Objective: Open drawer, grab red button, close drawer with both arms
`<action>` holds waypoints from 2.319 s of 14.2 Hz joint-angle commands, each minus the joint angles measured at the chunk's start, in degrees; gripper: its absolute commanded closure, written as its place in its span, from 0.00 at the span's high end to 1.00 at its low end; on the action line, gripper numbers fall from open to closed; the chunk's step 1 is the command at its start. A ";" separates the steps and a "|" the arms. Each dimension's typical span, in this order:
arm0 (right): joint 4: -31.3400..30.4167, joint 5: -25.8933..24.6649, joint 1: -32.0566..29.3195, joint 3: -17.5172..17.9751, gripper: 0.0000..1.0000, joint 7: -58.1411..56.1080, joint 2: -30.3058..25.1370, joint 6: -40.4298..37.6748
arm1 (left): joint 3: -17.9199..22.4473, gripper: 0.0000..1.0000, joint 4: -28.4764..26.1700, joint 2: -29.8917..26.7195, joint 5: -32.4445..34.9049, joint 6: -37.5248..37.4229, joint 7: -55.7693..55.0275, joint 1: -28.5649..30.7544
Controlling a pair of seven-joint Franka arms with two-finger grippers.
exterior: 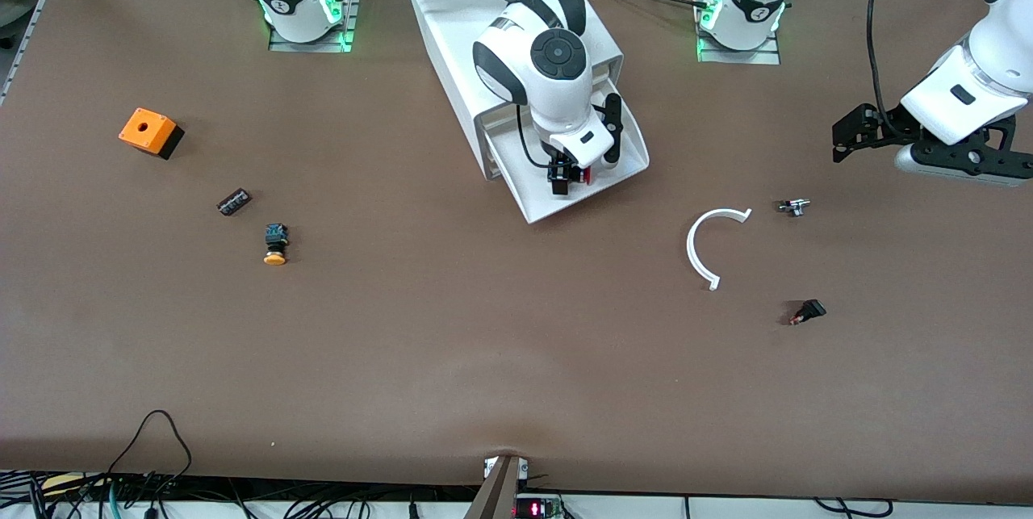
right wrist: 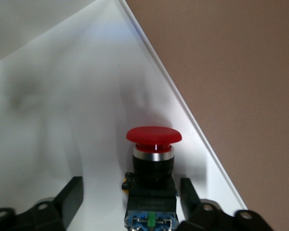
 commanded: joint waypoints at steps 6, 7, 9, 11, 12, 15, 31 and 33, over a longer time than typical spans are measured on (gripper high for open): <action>-0.31 0.43 -0.57 0.85 0.70 0.10 -0.37 0.43 | -0.03 1.00 -0.79 -0.89 -0.43 0.61 -0.49 -0.20; -0.31 0.43 -0.65 0.85 0.67 -0.42 -0.37 0.43 | -0.03 1.00 -0.79 -0.80 -0.43 0.61 -0.58 -0.29; -0.22 0.25 -0.66 0.76 0.64 -0.60 -0.54 0.26 | -0.47 1.00 -0.79 -0.88 -0.43 0.61 -0.58 -0.20; -0.13 0.08 -0.66 0.76 0.62 -0.69 -0.63 0.17 | -0.47 1.00 -0.79 -0.88 -0.43 0.61 -0.58 -0.20; -0.13 0.08 -0.66 0.76 0.60 -0.78 -0.63 0.17 | -0.47 1.00 -0.79 -0.89 -0.52 0.61 -0.58 -0.20; 0.04 0.16 -0.66 0.68 0.57 -0.87 -0.80 0.17 | -0.47 1.00 -0.79 -0.88 -0.52 0.52 -0.58 -0.20; 0.04 0.08 -0.83 0.50 0.29 -0.87 -1.42 -0.18 | -0.56 1.00 -0.70 -0.27 -0.43 0.52 -0.49 0.15; 0.04 -0.01 -0.83 0.50 0.24 -0.95 -1.42 -0.18 | -0.56 1.00 -0.70 -0.27 -0.52 0.44 -0.31 0.23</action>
